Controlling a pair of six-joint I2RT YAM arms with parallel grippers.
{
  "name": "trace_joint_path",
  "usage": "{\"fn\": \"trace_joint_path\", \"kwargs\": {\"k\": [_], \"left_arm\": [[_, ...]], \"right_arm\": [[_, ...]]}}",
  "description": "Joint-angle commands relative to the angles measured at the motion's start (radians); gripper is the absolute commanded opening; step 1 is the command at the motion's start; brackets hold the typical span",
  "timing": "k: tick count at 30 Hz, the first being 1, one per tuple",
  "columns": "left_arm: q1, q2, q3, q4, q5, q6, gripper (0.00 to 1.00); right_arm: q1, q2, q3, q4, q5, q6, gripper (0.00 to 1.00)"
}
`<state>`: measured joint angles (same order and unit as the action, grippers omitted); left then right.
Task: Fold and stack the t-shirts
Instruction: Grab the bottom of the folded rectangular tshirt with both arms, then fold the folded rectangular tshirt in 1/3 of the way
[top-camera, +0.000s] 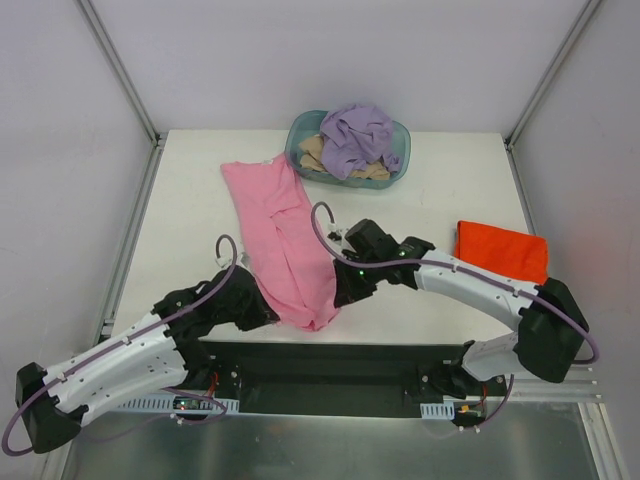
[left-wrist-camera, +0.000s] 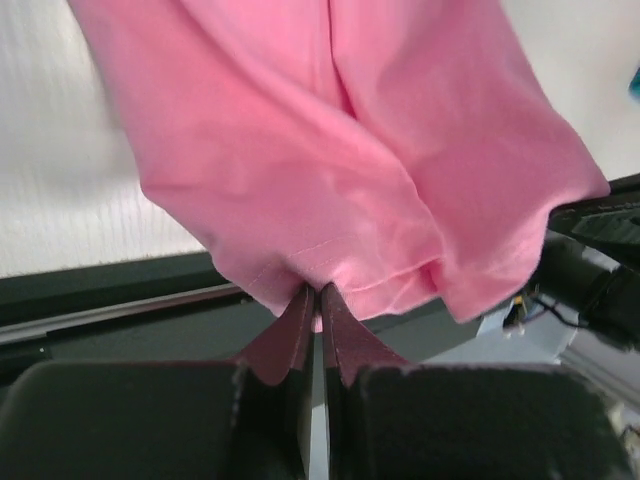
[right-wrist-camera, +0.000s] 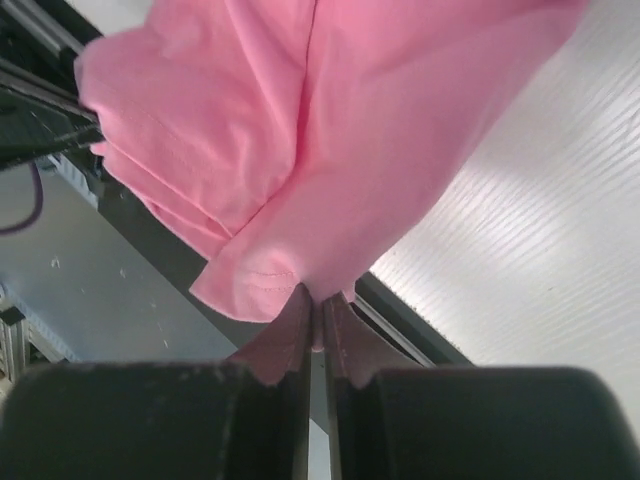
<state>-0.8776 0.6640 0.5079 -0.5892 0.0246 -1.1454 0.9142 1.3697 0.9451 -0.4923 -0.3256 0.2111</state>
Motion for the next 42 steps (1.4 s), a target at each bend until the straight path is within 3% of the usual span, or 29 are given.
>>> {"fn": "trace_joint_path", "kwargs": {"k": [1, 10, 20, 36, 42], "left_arm": [[0.029, 0.048, 0.078, -0.014, -0.195, -0.014, 0.00], [0.310, 0.232, 0.267, 0.031, -0.206, 0.231, 0.00], [0.511, 0.498, 0.437, 0.137, -0.177, 0.388, 0.00], [0.649, 0.867, 0.618, 0.239, -0.055, 0.523, 0.00], [0.680, 0.976, 0.662, 0.239, -0.040, 0.536, 0.00]], "right_arm": [[-0.050, 0.083, 0.168, 0.003, 0.060, -0.026, 0.01], [-0.164, 0.293, 0.412, 0.024, 0.048, -0.065, 0.01], [-0.222, 0.523, 0.684, 0.063, 0.017, -0.170, 0.01], [-0.265, 0.790, 0.934, 0.146, -0.001, -0.157, 0.01], [-0.276, 0.885, 0.995, 0.146, -0.003, -0.133, 0.06]]}}
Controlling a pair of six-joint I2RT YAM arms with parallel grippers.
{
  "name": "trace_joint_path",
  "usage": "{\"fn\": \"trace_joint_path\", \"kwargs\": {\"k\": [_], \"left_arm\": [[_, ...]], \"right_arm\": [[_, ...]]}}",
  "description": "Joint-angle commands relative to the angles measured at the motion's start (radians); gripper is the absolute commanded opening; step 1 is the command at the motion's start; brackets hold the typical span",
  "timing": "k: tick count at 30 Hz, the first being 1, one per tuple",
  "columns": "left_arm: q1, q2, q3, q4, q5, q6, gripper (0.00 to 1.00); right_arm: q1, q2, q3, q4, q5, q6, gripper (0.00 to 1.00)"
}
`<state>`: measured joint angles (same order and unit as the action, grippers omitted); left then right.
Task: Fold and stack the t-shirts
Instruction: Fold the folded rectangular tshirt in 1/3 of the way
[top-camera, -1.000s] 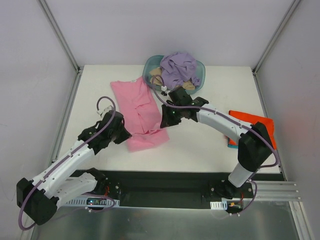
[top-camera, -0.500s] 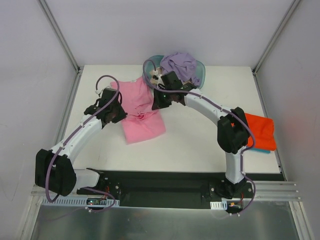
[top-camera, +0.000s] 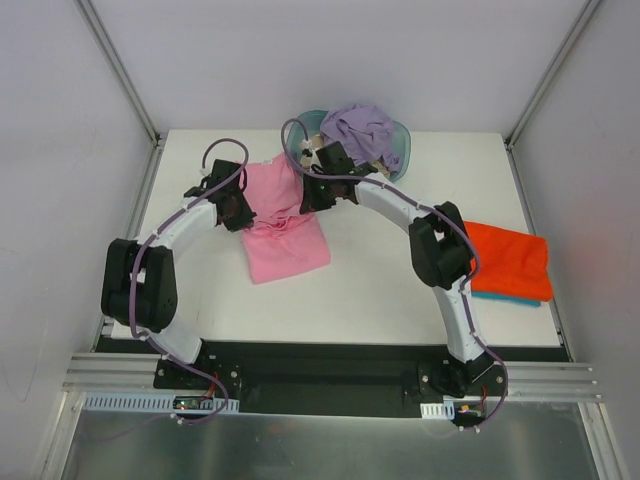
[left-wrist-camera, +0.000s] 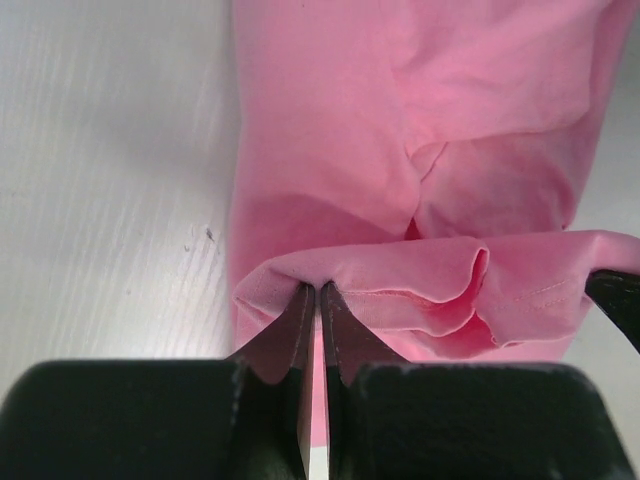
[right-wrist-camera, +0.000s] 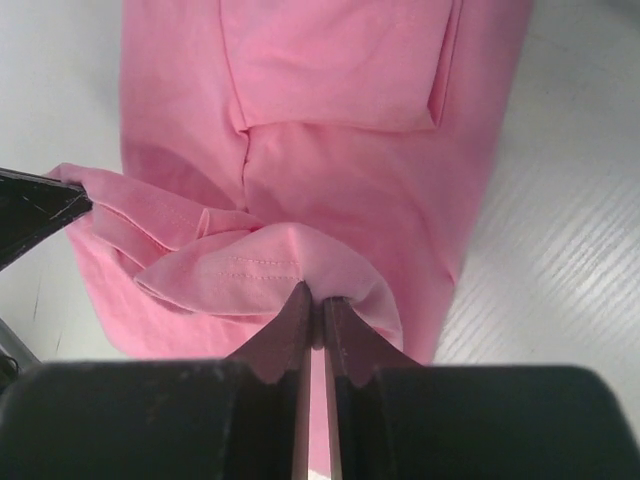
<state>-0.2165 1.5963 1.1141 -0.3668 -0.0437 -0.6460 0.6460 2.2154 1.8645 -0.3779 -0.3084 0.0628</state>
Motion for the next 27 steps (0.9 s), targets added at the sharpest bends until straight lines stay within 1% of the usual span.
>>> {"fn": "trace_joint_path", "kwargs": {"k": [1, 2, 4, 5, 6, 7, 8, 9, 10, 11, 13, 14, 15, 16, 18, 19, 20, 22, 24, 25, 26, 27], "left_arm": [[0.020, 0.066, 0.062, 0.017, 0.033, 0.039, 0.00], [0.026, 0.079, 0.069, 0.017, 0.037, 0.040, 0.00], [0.032, 0.105, 0.084, 0.016, 0.042, 0.046, 0.06], [0.034, 0.109, 0.090, 0.017, 0.066, 0.048, 0.08], [0.038, 0.113, 0.096, 0.016, 0.071, 0.054, 0.11], [0.040, 0.111, 0.099, 0.016, 0.073, 0.057, 0.26], [0.042, 0.105, 0.101, 0.016, 0.082, 0.058, 0.33], [0.043, 0.096, 0.102, 0.016, 0.087, 0.059, 0.42], [0.043, 0.071, 0.101, 0.016, 0.090, 0.059, 0.58], [0.043, 0.059, 0.101, 0.016, 0.093, 0.060, 0.64], [0.043, 0.009, 0.098, 0.016, 0.108, 0.066, 0.76], [0.043, -0.010, 0.092, 0.016, 0.114, 0.066, 0.90], [0.043, -0.031, 0.073, 0.016, 0.132, 0.063, 0.98], [0.043, -0.073, 0.061, 0.017, 0.142, 0.059, 0.99], [0.042, -0.114, 0.012, 0.020, 0.169, 0.043, 0.99], [0.040, -0.152, -0.006, 0.028, 0.203, 0.036, 0.99], [0.037, -0.171, -0.049, 0.034, 0.224, 0.023, 0.99], [0.029, -0.218, -0.100, 0.054, 0.281, 0.008, 0.99], [0.020, -0.242, -0.186, 0.132, 0.344, -0.016, 0.99], [0.022, -0.252, -0.210, 0.170, 0.407, -0.026, 0.99], [0.020, -0.251, -0.246, 0.233, 0.435, -0.043, 0.99], [0.019, -0.243, -0.255, 0.259, 0.450, -0.050, 0.99]], "right_arm": [[-0.011, 0.049, 0.084, 0.030, -0.021, 0.019, 0.07], [-0.009, 0.072, 0.093, 0.028, -0.024, 0.025, 0.09], [-0.011, 0.084, 0.111, 0.028, -0.020, 0.034, 0.12], [-0.011, 0.090, 0.114, 0.027, -0.018, 0.040, 0.18], [-0.012, 0.090, 0.117, 0.024, -0.018, 0.043, 0.22], [-0.014, 0.089, 0.131, 0.014, -0.021, 0.045, 0.26], [-0.014, 0.083, 0.136, -0.005, -0.026, 0.045, 0.40], [-0.014, 0.060, 0.133, -0.007, -0.026, 0.039, 0.45], [-0.014, 0.041, 0.115, -0.007, -0.023, 0.037, 0.50], [-0.014, 0.024, 0.104, -0.007, -0.021, 0.035, 0.57], [-0.013, -0.045, 0.049, -0.001, -0.020, 0.029, 0.61], [-0.012, -0.074, 0.023, 0.017, -0.024, 0.029, 0.66], [-0.009, -0.100, -0.007, 0.028, -0.027, 0.028, 0.67], [-0.008, -0.156, -0.043, 0.042, -0.029, 0.028, 0.69], [0.003, -0.210, -0.148, 0.071, -0.032, 0.031, 0.93], [0.007, -0.267, -0.183, 0.080, -0.032, 0.034, 0.97], [0.012, -0.293, -0.261, 0.100, -0.032, 0.035, 0.97], [0.030, -0.362, -0.335, 0.132, -0.041, 0.043, 0.97], [0.037, -0.393, -0.437, 0.213, -0.084, 0.061, 0.97], [0.037, -0.398, -0.465, 0.238, -0.109, 0.071, 0.97], [0.037, -0.398, -0.484, 0.284, -0.145, 0.095, 0.97], [0.038, -0.392, -0.507, 0.301, -0.161, 0.104, 0.97]]}}
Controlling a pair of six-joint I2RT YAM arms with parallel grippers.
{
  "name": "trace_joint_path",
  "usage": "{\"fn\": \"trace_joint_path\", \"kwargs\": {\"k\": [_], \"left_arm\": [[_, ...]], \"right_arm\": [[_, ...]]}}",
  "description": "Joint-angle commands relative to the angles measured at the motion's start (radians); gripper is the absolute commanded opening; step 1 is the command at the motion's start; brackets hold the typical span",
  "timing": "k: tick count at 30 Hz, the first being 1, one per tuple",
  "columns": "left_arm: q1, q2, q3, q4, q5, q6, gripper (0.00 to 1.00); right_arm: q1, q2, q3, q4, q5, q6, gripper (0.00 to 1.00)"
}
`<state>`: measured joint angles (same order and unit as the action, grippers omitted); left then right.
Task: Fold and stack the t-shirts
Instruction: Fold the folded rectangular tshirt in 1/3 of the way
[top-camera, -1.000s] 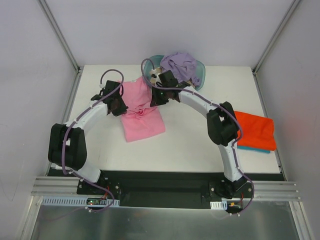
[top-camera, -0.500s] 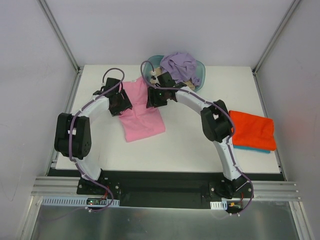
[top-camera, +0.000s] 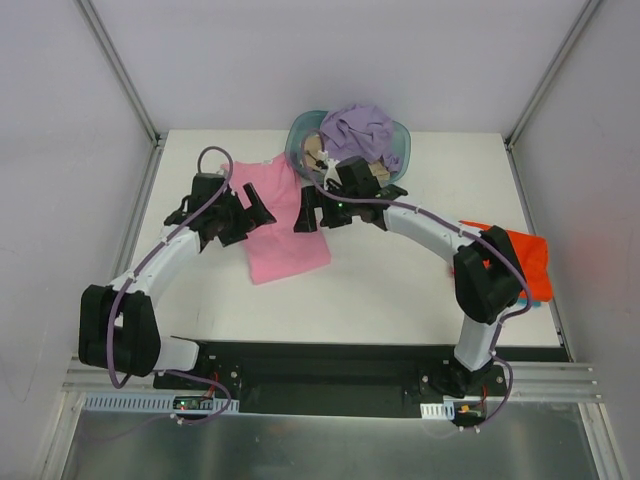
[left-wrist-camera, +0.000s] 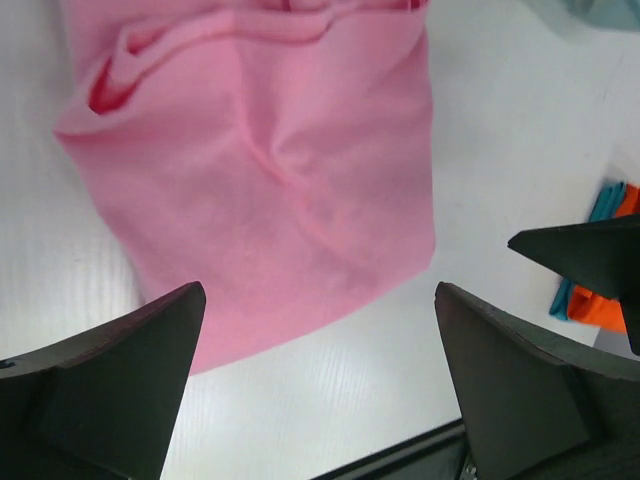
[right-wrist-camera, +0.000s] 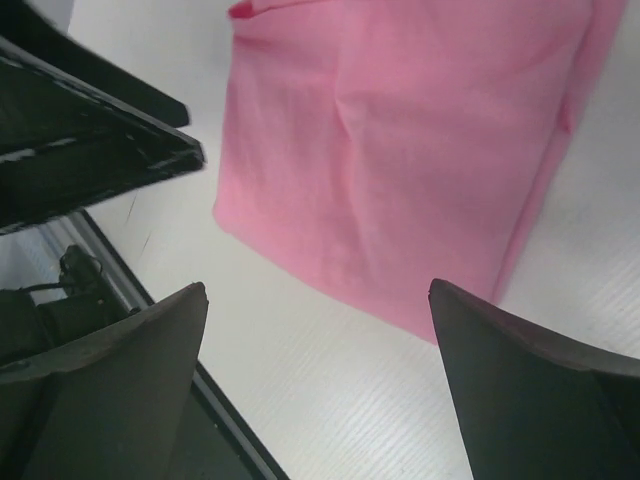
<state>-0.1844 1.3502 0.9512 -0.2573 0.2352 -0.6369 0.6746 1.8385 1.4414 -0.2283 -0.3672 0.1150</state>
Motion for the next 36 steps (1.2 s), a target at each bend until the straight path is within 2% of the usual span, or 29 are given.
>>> {"fn": "trace_joint_path", "kwargs": {"k": [1, 10, 17, 24, 29, 33, 36], "left_arm": [[-0.012, 0.027, -0.094, 0.162, 0.177, -0.063, 0.99], [-0.012, 0.245, -0.057, 0.181, 0.173, -0.058, 0.99], [-0.012, 0.254, -0.152, 0.184, 0.181, -0.075, 0.99], [-0.021, 0.072, -0.348, 0.182, 0.179, -0.101, 0.99], [-0.084, -0.163, -0.486, 0.178, 0.185, -0.158, 0.99], [-0.115, -0.305, -0.474, 0.168, 0.171, -0.162, 0.99], [-0.116, -0.303, -0.439, 0.167, 0.148, -0.133, 0.99]], "right_arm": [[0.008, -0.006, -0.088, 0.167, -0.122, 0.060, 0.97], [0.016, 0.133, -0.093, 0.195, -0.119, 0.083, 0.97], [0.022, 0.131, -0.198, 0.193, -0.118, 0.097, 0.97], [0.068, -0.034, -0.413, 0.190, -0.099, 0.078, 0.97], [0.134, -0.204, -0.502, 0.119, -0.039, 0.029, 0.97], [0.149, -0.333, -0.510, 0.046, 0.020, -0.014, 0.97], [0.166, -0.422, -0.516, -0.022, 0.079, -0.040, 0.97]]}}
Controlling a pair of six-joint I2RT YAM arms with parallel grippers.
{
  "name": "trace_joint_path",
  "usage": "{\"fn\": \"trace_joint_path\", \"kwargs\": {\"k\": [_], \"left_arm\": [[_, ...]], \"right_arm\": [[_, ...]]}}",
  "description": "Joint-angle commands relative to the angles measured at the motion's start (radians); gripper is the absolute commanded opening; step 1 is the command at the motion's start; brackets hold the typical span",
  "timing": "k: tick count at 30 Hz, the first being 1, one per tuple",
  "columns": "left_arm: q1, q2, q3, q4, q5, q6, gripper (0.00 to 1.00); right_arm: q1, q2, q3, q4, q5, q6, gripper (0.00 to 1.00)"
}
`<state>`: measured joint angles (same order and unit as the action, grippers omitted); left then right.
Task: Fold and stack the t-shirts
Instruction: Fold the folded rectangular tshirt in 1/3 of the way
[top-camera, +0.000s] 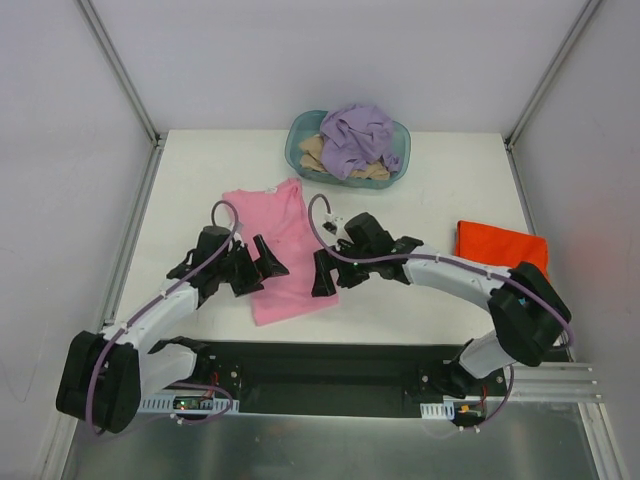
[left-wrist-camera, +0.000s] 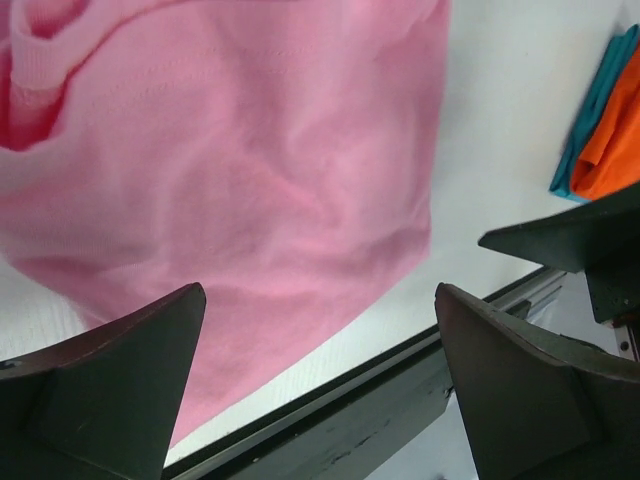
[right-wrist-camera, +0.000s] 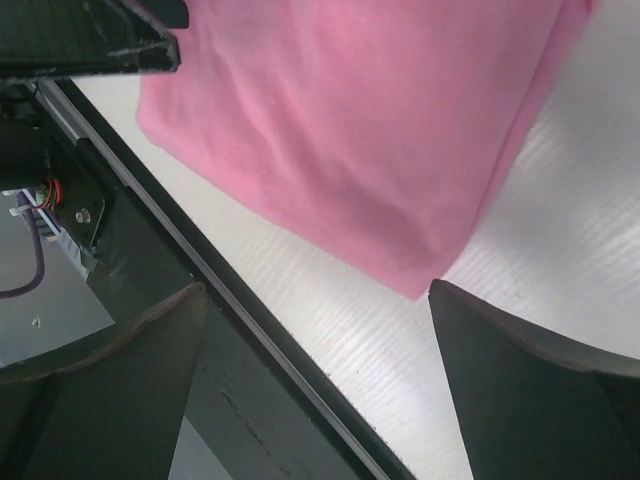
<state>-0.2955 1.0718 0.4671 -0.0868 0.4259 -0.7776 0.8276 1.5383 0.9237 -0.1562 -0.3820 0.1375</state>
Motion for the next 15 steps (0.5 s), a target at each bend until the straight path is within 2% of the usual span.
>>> {"fn": "trace_joint_path", "kwargs": {"k": [1, 8, 12, 15], "left_arm": [[-0.005, -0.012, 0.057, -0.010, -0.065, 0.021, 0.99], [0.002, 0.229, 0.211, -0.039, -0.199, 0.092, 0.99], [0.013, 0.387, 0.306, -0.045, -0.205, 0.127, 0.99], [0.019, 0.416, 0.358, -0.062, -0.135, 0.138, 0.99]], "right_arm": [[0.016, -0.163, -0.003, -0.109, 0.127, -0.065, 0.97], [0.021, -0.317, -0.082, -0.135, 0.187, -0.058, 0.97], [0.019, -0.369, -0.112, -0.160, 0.236, -0.062, 0.97], [0.021, -0.424, -0.126, -0.180, 0.281, -0.065, 0.97]]}}
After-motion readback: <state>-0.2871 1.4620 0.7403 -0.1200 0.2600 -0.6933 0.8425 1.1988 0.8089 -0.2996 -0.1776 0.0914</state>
